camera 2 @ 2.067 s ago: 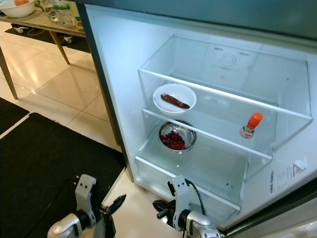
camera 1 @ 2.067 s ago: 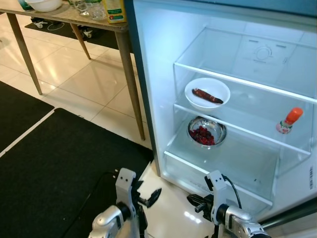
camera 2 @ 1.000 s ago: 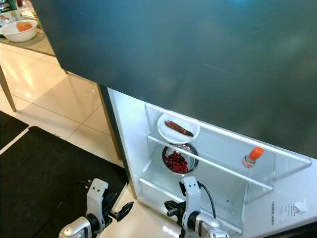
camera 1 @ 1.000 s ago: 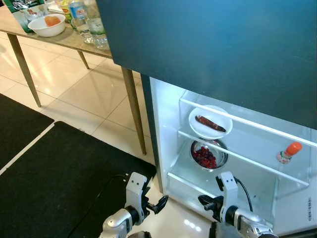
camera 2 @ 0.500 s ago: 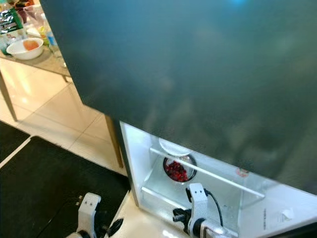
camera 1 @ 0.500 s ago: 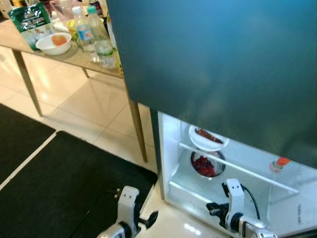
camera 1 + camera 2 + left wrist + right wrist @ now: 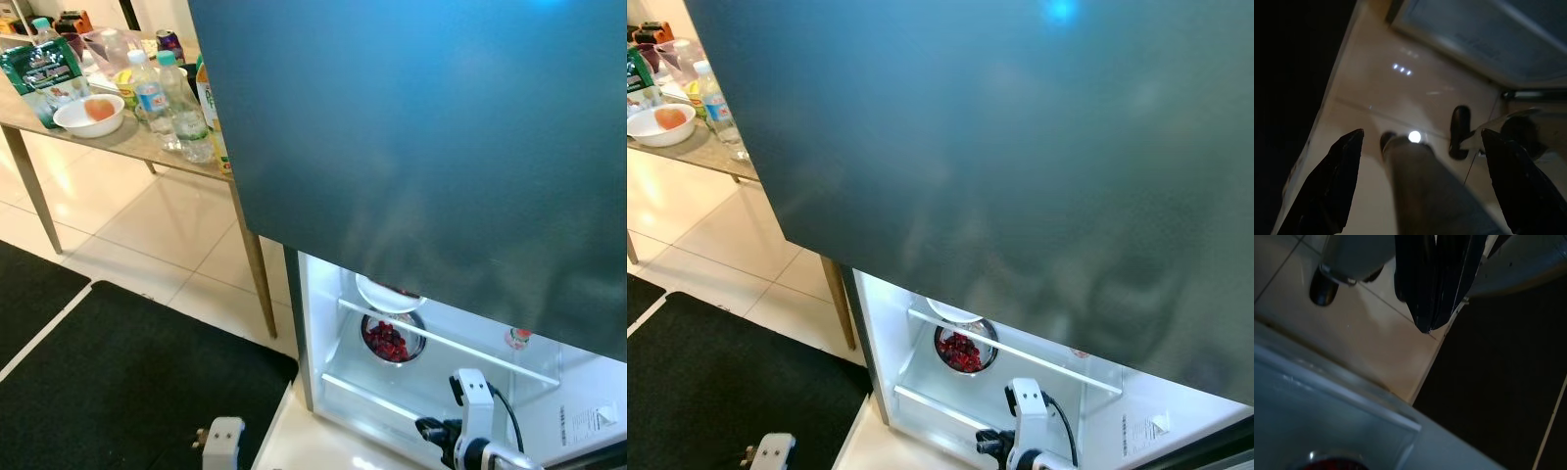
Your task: Restocking fridge
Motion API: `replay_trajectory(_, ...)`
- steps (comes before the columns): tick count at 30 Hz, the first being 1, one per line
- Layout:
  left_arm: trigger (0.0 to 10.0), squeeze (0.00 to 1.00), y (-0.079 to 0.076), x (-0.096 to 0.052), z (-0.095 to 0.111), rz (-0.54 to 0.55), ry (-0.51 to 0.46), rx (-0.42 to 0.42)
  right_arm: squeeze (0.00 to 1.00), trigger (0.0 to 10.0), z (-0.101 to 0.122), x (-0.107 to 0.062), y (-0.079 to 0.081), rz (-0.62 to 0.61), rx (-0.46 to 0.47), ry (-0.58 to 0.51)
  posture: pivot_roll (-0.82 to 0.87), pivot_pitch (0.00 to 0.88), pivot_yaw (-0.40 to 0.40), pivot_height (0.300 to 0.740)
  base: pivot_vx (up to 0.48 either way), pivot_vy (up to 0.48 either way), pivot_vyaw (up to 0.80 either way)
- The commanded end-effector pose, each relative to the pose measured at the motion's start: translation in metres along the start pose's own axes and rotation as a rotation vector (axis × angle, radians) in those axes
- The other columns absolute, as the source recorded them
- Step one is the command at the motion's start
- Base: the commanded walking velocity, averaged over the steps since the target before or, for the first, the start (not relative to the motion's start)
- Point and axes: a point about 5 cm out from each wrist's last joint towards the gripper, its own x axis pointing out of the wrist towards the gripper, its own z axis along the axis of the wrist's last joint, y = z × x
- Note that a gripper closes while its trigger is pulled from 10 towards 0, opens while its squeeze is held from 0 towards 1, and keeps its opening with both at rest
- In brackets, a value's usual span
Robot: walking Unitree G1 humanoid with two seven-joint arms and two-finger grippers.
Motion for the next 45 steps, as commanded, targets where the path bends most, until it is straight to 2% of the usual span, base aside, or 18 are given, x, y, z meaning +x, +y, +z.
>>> replay_trajectory(1, 10.0, 0.00, 0.010, -0.006, -0.009, 0.048, 0.032, -0.024, 0.00, 10.0, -0.009, -0.001, 0.000, -0.007, 0.013, 0.032, -0.06, 0.030, 0.003, 0.740, 0.000, 0.000, 0.00)
replay_trajectory(8, 10.0, 0.00, 0.015, -0.009, -0.015, 0.103, 0.060, -0.053, 0.00, 10.0, -0.012, 0.000, 0.002, -0.009, 0.063, 0.032, -0.05, 0.012, -0.003, 0.740, 0.000, 0.000, 0.00)
replay_trajectory(18, 10.0, 0.00, 0.012, -0.005, -0.009, 0.125, 0.057, -0.058, 0.00, 10.0, -0.032, 0.001, 0.009, -0.037, -0.010, 0.134, -0.05, 0.000, -0.007, 0.740, 0.000, 0.000, 0.00)
replay_trajectory(24, 10.0, 0.00, 0.010, -0.003, -0.007, 0.132, 0.060, -0.050, 0.00, 10.0, -0.039, 0.001, 0.010, -0.054, 0.015, 0.145, -0.06, 0.000, 0.001, 0.740, 0.000, 0.000, 0.00)
replay_trajectory(27, 10.0, 0.00, 0.009, -0.001, -0.005, 0.146, 0.078, -0.018, 0.00, 10.0, -0.044, -0.001, 0.008, -0.088, 0.038, 0.156, -0.06, 0.000, -0.002, 0.740, 0.000, 0.000, 0.00)
replay_trajectory(34, 10.0, 0.00, 0.005, 0.003, -0.002, 0.151, 0.066, -0.029, 0.00, 10.0, -0.060, -0.007, 0.005, -0.144, 0.044, 0.211, -0.05, 0.000, -0.004, 0.740, 0.000, 0.000, 0.00)
replay_trajectory(38, 10.0, 0.00, 0.003, 0.003, -0.005, 0.151, 0.089, -0.009, 0.00, 10.0, -0.065, -0.007, 0.008, -0.144, 0.037, 0.232, -0.04, 0.000, -0.002, 0.740, 0.000, 0.000, 0.00)
replay_trajectory(45, 10.0, 0.00, 0.004, 0.002, -0.008, 0.163, 0.097, -0.022, 0.00, 10.0, -0.064, -0.003, 0.014, -0.127, 0.028, 0.236, -0.03, 0.000, -0.009, 0.740, 0.000, 0.000, 0.00)
